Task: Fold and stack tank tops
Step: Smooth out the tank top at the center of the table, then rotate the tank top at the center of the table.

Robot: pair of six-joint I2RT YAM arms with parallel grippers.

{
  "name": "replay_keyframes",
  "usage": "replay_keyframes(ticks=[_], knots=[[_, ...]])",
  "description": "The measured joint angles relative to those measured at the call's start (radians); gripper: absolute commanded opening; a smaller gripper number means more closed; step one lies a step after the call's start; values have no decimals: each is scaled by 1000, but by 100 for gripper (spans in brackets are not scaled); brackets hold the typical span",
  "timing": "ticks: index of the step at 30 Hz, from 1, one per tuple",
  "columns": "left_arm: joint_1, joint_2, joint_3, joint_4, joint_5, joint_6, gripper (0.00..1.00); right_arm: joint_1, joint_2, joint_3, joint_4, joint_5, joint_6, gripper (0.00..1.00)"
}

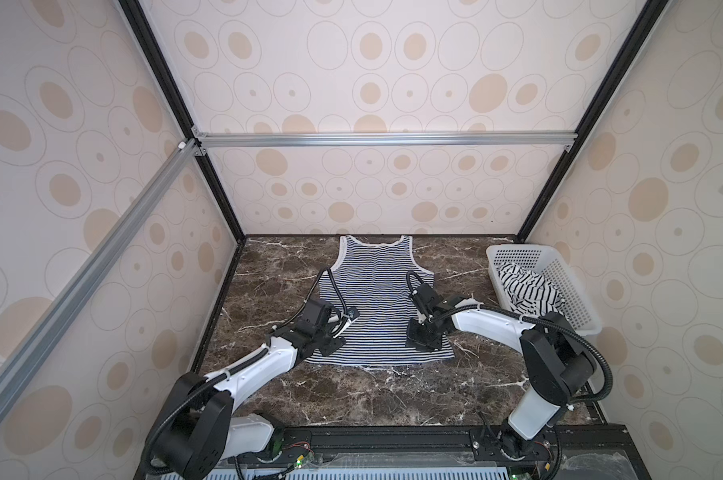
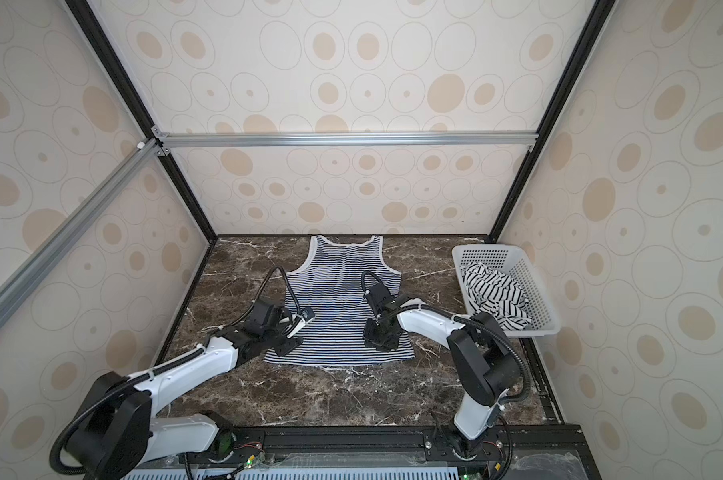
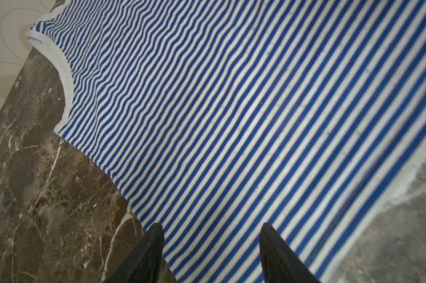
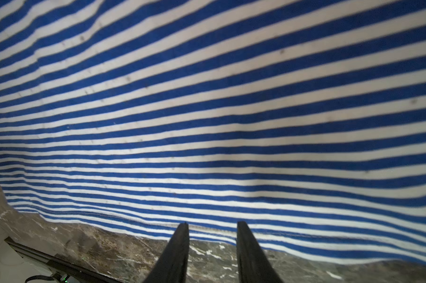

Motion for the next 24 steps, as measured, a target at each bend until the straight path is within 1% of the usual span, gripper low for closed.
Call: replay_keyframes(ticks=[4, 7, 11, 18, 24], knots=[[26, 187, 119, 54, -17, -7, 63, 47, 47, 66, 9, 2, 13, 35], [51, 325, 228, 75, -19, -23, 63, 68, 73, 85, 26, 0, 21, 35], [79, 449, 319, 96, -21, -25, 63, 82, 103, 87, 33, -3, 27, 35], [114, 559, 433, 97, -11, -43, 63, 116, 145, 113, 47, -4, 34, 36], [137, 606, 503, 95, -9, -50, 63, 144, 178, 133, 71, -7, 46, 36]])
